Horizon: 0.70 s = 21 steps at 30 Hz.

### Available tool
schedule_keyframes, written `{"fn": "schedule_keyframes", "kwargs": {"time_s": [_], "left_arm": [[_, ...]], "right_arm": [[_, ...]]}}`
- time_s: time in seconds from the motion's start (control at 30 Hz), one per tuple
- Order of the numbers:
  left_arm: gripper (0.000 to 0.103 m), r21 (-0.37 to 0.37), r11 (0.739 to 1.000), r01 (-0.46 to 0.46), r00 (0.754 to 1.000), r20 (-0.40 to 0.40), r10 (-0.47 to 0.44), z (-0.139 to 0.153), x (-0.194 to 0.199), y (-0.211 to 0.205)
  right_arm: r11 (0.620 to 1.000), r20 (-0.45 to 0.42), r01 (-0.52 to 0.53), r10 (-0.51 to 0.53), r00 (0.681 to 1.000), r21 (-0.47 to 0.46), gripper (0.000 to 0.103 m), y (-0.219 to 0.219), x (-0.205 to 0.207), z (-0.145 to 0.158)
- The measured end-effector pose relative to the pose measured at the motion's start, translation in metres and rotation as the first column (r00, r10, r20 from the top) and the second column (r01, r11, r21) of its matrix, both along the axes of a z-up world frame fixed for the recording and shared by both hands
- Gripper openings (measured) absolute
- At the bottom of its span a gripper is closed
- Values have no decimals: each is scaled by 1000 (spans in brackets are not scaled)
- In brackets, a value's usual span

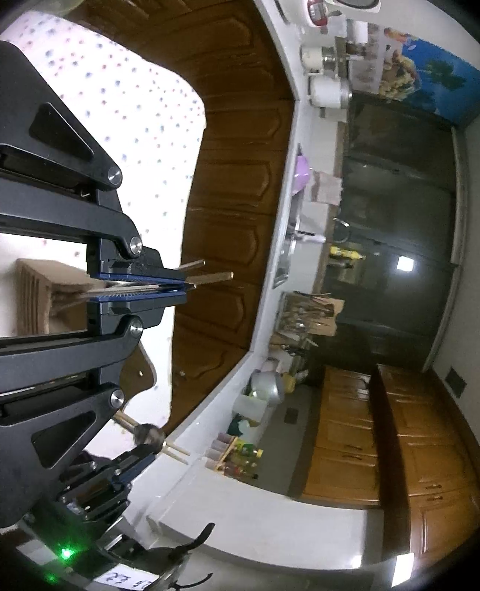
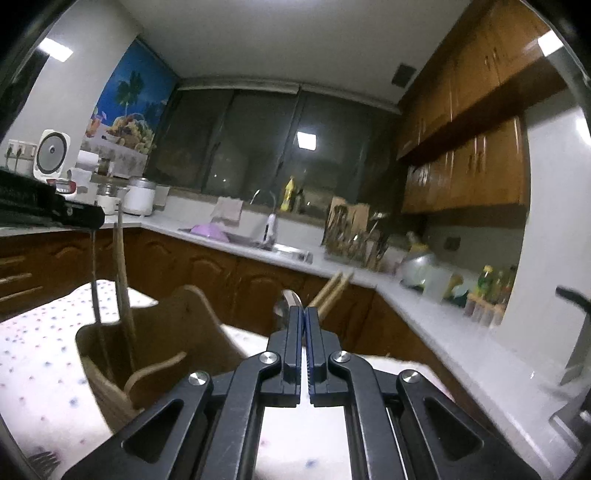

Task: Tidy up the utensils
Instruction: 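Lift the chopstick and spoon with both tools and carry them above the wooden holder, then lower the chopstick and spoon into the holder and open both tools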

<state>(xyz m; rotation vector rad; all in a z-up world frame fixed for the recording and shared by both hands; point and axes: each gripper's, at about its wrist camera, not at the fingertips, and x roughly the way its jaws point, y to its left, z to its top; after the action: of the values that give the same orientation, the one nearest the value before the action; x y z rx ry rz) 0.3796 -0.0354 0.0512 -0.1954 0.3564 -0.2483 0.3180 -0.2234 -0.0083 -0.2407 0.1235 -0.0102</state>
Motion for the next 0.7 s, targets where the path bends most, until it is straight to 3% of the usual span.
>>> {"fn": "schedule_keyframes", "kwargs": {"time_s": [0.53, 0.63, 0.7], "left_arm": [[6, 19, 1000, -13, 998, -61, 14, -4, 6, 3], [9, 18, 1000, -16, 998, -68, 17, -6, 6, 5], [19, 28, 999, -20, 997, -78, 22, -5, 5, 4]], "right_arm": [[994, -133, -47, 60, 989, 102, 3, -13, 10, 8], [992, -143, -48, 64, 988, 114, 4, -15, 10, 9], [991, -146, -47, 65, 987, 122, 5, -17, 9, 8]]}}
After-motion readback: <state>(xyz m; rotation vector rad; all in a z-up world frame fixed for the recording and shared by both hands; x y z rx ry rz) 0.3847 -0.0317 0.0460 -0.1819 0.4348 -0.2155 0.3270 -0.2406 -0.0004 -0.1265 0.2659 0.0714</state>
